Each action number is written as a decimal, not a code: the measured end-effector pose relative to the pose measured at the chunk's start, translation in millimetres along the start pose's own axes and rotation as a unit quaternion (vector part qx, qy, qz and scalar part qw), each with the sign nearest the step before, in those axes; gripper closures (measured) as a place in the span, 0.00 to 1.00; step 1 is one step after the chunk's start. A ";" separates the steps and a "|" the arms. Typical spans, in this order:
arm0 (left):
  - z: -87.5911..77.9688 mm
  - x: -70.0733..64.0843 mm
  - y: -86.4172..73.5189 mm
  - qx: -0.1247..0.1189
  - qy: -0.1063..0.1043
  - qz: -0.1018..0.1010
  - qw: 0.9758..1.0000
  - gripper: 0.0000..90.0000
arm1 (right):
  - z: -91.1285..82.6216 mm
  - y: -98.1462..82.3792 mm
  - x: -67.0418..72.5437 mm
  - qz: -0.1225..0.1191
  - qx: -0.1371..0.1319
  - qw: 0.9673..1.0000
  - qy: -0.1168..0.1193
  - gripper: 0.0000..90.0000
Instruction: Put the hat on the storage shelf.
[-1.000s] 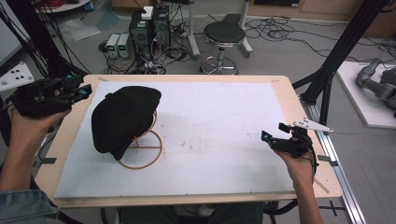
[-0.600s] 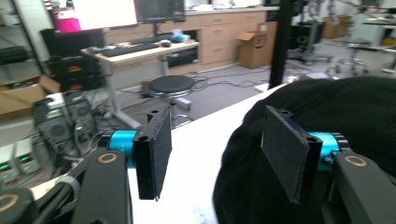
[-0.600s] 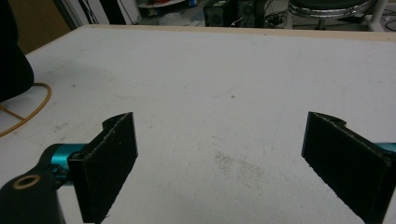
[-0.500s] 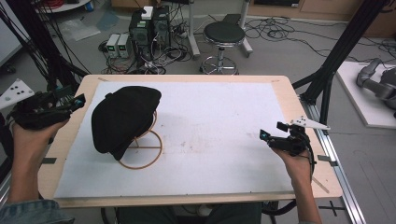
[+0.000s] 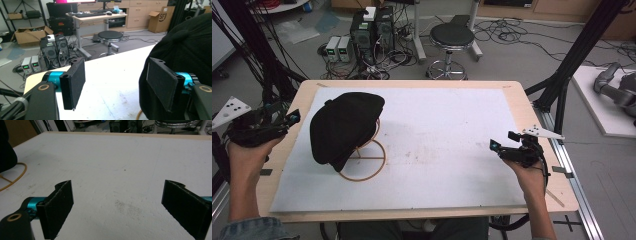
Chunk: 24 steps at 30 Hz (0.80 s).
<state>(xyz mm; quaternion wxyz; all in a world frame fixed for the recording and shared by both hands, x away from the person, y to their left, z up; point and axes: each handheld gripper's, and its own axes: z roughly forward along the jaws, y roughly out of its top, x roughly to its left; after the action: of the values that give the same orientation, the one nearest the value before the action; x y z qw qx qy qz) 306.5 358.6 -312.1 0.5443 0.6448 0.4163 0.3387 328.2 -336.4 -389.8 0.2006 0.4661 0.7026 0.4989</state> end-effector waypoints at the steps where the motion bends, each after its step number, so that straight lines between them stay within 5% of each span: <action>1: 0.3 0.3 -0.7 0.000 -0.001 -0.002 1.000 0.35 | -0.4 -0.5 -0.7 -0.002 -0.001 1.000 0.000 0.11; 24: 5.4 2.7 -12.2 0.016 0.002 -0.012 1.000 0.34 | 3.6 -2.4 5.2 -0.005 0.008 1.000 0.000 0.11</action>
<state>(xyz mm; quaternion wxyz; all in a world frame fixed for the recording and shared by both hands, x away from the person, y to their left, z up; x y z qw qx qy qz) 310.4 359.4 -325.1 0.5367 0.6479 0.4305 0.3269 327.3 -330.3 -392.5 0.1990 0.4638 0.7093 0.4922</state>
